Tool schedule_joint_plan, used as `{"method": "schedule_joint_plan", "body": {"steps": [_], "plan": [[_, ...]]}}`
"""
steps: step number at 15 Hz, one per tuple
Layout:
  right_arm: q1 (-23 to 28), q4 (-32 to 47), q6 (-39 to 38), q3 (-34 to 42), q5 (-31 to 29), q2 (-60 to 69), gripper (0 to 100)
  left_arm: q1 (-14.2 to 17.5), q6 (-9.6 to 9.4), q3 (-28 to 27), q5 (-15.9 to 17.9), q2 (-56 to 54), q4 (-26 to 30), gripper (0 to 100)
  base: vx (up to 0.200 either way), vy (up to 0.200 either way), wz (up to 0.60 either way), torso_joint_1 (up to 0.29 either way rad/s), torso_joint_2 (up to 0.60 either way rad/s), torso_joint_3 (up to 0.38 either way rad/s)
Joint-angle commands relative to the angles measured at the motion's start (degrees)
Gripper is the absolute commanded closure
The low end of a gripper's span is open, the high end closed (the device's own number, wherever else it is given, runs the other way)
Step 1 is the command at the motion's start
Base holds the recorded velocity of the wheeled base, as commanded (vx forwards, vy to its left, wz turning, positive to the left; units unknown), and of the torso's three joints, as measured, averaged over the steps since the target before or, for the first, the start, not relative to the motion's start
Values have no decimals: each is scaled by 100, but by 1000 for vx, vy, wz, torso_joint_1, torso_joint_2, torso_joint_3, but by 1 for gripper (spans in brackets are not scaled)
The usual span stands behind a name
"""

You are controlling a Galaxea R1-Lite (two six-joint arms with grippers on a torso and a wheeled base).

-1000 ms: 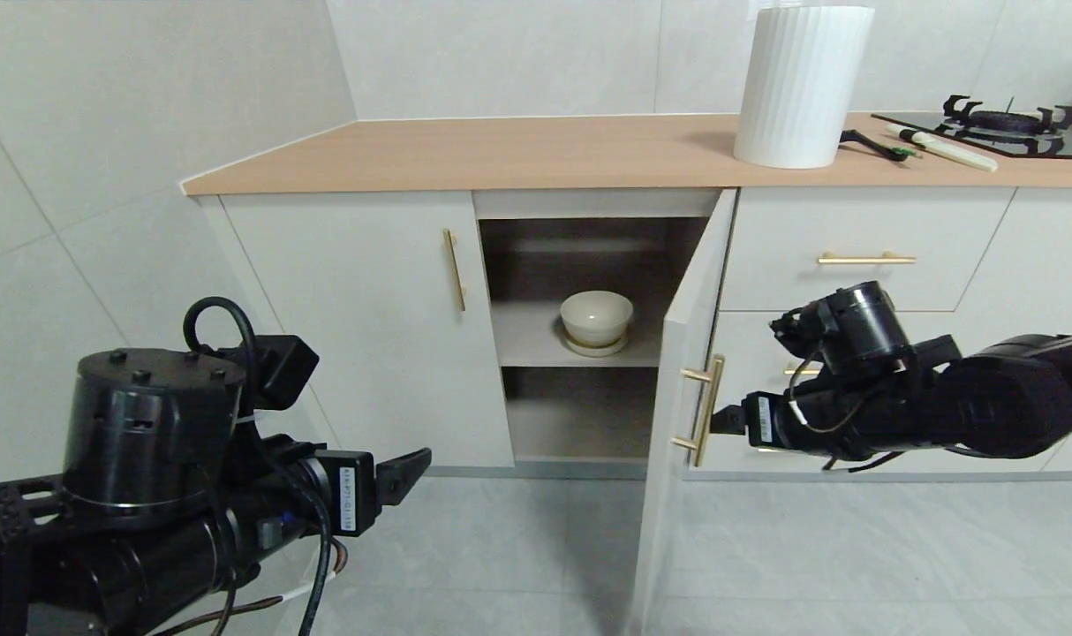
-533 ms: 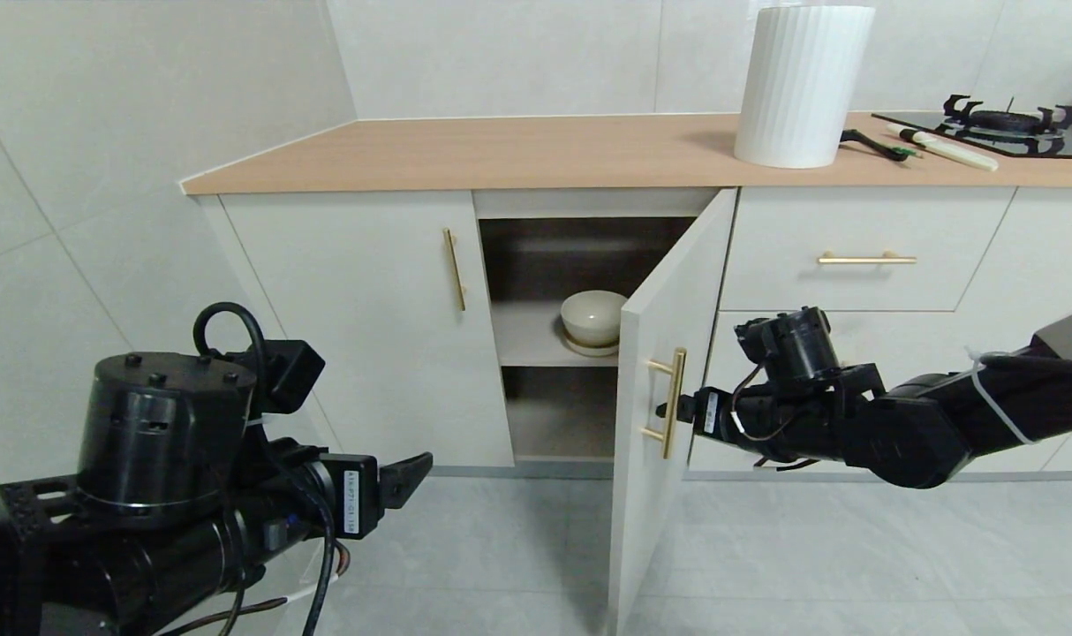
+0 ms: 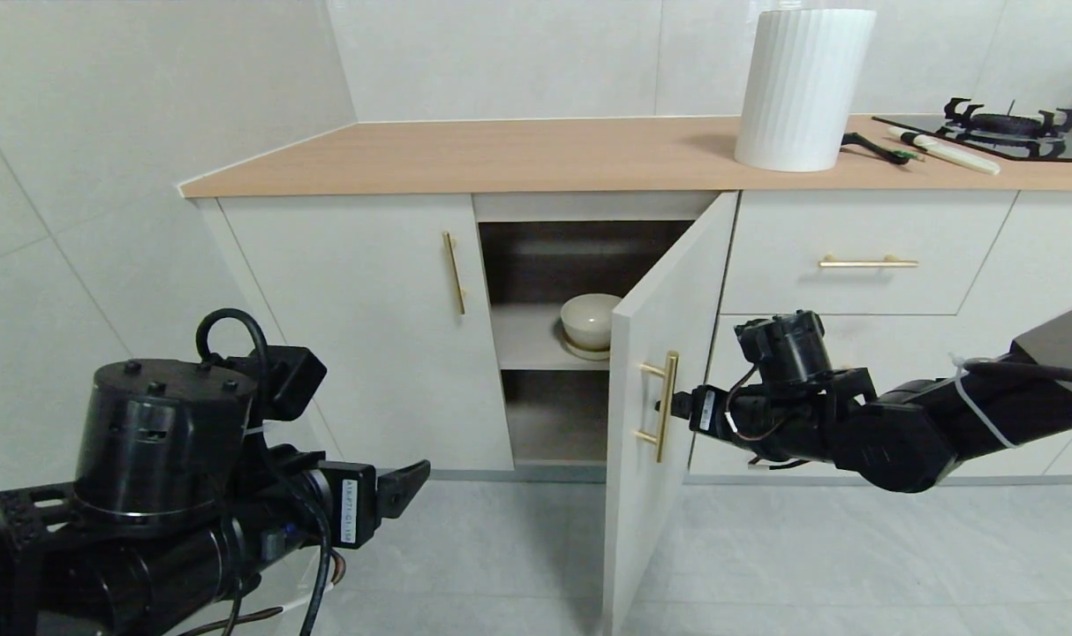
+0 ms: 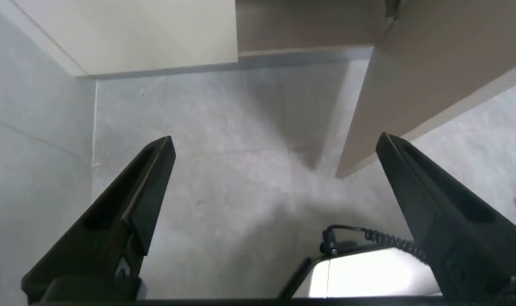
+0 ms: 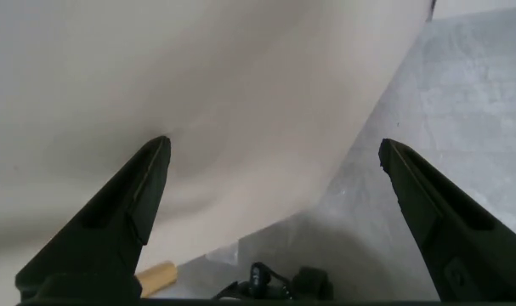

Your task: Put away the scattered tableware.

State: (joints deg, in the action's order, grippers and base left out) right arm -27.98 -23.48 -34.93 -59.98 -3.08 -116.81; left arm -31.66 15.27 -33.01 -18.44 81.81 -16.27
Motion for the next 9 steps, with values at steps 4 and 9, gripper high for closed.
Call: {"method": "schedule_joint_plan", "body": {"steps": [4,9], "plan": [[-76,-570,-120,-40,-333,-290,0,2,11,-3,-1,28,-7,0,200,0,0,9,4,4],[-76,-948,-796,-471,-755,-509,0,11,19,-21,-10,28,-16,0,200,0,0,6,3,-1]]}}
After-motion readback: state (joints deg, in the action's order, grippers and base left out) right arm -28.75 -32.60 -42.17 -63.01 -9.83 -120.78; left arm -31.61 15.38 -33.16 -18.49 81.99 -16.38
